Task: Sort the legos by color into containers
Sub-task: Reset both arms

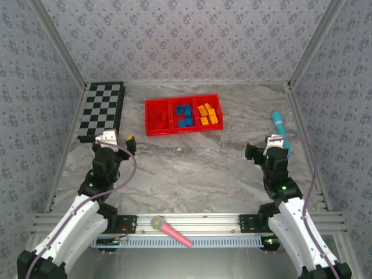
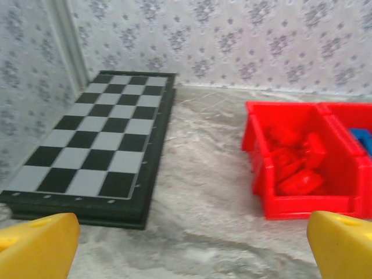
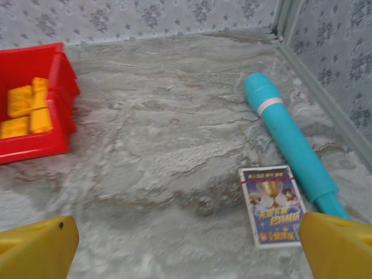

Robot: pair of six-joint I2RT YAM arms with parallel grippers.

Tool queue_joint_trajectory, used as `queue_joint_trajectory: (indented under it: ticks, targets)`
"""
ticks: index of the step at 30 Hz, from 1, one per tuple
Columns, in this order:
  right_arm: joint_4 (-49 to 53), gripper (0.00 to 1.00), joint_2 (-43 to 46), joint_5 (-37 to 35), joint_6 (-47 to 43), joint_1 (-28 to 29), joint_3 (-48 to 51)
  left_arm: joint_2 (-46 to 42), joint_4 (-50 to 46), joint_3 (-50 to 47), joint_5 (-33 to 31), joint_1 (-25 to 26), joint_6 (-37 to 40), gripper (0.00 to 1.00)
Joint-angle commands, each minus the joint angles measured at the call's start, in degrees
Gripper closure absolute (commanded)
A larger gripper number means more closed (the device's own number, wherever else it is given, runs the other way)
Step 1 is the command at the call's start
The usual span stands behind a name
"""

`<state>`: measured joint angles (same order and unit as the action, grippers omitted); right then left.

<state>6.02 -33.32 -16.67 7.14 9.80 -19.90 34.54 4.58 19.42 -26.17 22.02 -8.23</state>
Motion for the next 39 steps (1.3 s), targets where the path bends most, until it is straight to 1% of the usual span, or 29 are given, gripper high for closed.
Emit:
queue_joint_trajectory:
  ticks: [1, 2, 4, 5, 6, 7, 8, 9, 11, 12, 13, 14, 15, 16, 17, 18, 19, 20, 21, 23, 24, 25, 26, 28, 29, 31, 32, 39]
  targets:
    - [-24.2, 0.00, -6.3, 1.6, -5.1, -4.5, 4.9, 0.3, 9.0, -2.5, -4.8, -1.0, 8.5, 0.00]
    - [-28.3, 0.01, -10.1, 3.2, -4.2, -6.6, 5.8, 1.5, 10.3, -3.3, -4.8, -1.9, 9.8, 0.00]
    - [-34.0, 0.00, -19.6, 7.0, -3.8, -10.2, 5.7, 4.6, 12.4, -4.1, -4.1, -4.7, 9.5, 0.00]
    - [-38.2, 0.01, -25.1, 9.5, -5.8, -11.6, 5.7, 6.5, 14.5, -4.8, -2.3, -6.4, 9.2, 0.00]
    - [-42.8, 0.01, -30.1, 10.6, -6.4, -12.4, 5.9, 8.3, 17.3, -5.8, -0.6, -8.0, 8.9, 0.00]
    - [-49.0, 0.00, -35.9, 11.7, -5.7, -13.0, 5.9, 10.7, 20.4, -6.7, 2.0, -10.3, 8.2, 0.00]
    - [-51.6, 0.00, -39.5, 12.9, -5.3, -13.3, 4.9, 13.7, 22.8, -7.1, 5.3, -12.7, 7.5, 0.00]
    - [-51.4, 0.00, -40.8, 14.5, -6.3, -13.5, 3.6, 16.4, 24.5, -7.1, 7.5, -14.7, 6.8, 0.00]
    - [-53.4, 0.00, -47.6, 17.4, -7.3, -13.5, 0.8, 23.8, 31.6, -7.7, 10.3, -17.7, 6.3, 0.00]
    - [-56.6, 0.01, -52.2, 18.7, -8.0, -13.3, 0.3, 27.0, 34.5, -7.7, 11.0, -18.4, 6.4, 0.00]
    - [-64.9, 0.00, -57.2, 21.3, -5.8, -13.0, 0.8, 30.6, 37.7, -7.2, 11.2, -19.0, 7.0, 0.00]
    - [-58.5, 0.01, -54.2, 21.7, -9.0, -12.9, 0.9, 32.9, 37.9, -5.9, 12.7, -19.4, 7.5, 0.00]
    - [-55.2, 0.00, -52.4, 21.4, -10.2, -12.8, 0.1, 34.7, 38.7, -5.0, 16.0, -20.2, 8.2, 0.00]
    - [-60.4, 0.00, -55.0, 22.7, -9.3, -12.9, 0.4, 37.2, 40.2, -3.8, 19.3, -21.0, 8.4, 0.00]
    - [-62.0, 0.00, -55.6, 23.8, -7.4, -13.0, 0.9, 39.5, 40.6, -2.3, 22.2, -21.6, 8.5, 0.00]
    - [-58.5, 0.00, -53.9, 22.6, -9.2, -13.3, 0.7, 41.6, 40.9, -1.2, 24.6, -21.9, 8.5, 0.00]
    - [-57.5, 0.00, -53.6, 22.2, -9.1, -13.4, 0.3, 45.7, 44.2, -0.7, 27.0, -22.3, 8.6, 0.00]
    - [-59.6, 0.00, -54.7, 22.4, -8.8, -13.4, 0.4, 50.8, 48.2, -0.3, 28.7, -22.4, 9.3, 0.00]
    - [-59.9, 0.00, -54.8, 21.9, -8.9, -13.2, 0.4, 55.5, 54.0, 0.3, 29.7, -22.4, 9.6, 0.00]
    - [-56.8, 0.01, -54.3, 18.4, -9.1, -12.1, -0.8, 52.1, 41.3, 3.5, 32.2, -23.9, 9.0, 0.00]
    - [-56.0, 0.01, -54.6, 16.2, -9.4, -11.3, -1.5, 54.4, 47.5, 2.6, 32.6, -24.2, 8.4, 0.00]
    - [-54.7, 0.00, -54.6, 15.0, -9.5, -10.7, -1.9, 54.0, 47.1, 2.3, 33.4, -25.0, 7.7, 0.00]
    - [-54.9, 0.00, -54.4, 15.0, -9.5, -10.8, -1.8, 52.8, 41.9, 3.8, 32.2, -25.3, 7.2, 0.00]
    - [-54.8, 0.00, -54.6, 15.7, -9.3, -11.1, -1.9, 53.9, 44.2, 3.6, 31.0, -25.1, 6.9, 0.00]
    - [-54.7, 0.00, -54.5, 15.4, -9.3, -11.1, -2.0, 53.3, 41.6, 4.4, 28.5, -24.9, 6.3, 0.00]
    - [-54.6, 0.00, -54.6, 16.1, -9.2, -11.3, -2.1, 53.6, 42.4, 4.2, 24.1, -23.1, 6.9, 0.00]
    - [-54.5, 0.00, -54.6, 16.3, -9.1, -11.4, -2.1, 53.4, 41.8, 4.3, 23.0, -22.6, 7.1, 0.00]
    - [-54.4, 0.00, -54.7, 16.7, -9.0, -11.7, -2.1, 53.4, 41.9, 4.3, 23.2, -22.5, 7.0, 0.00]
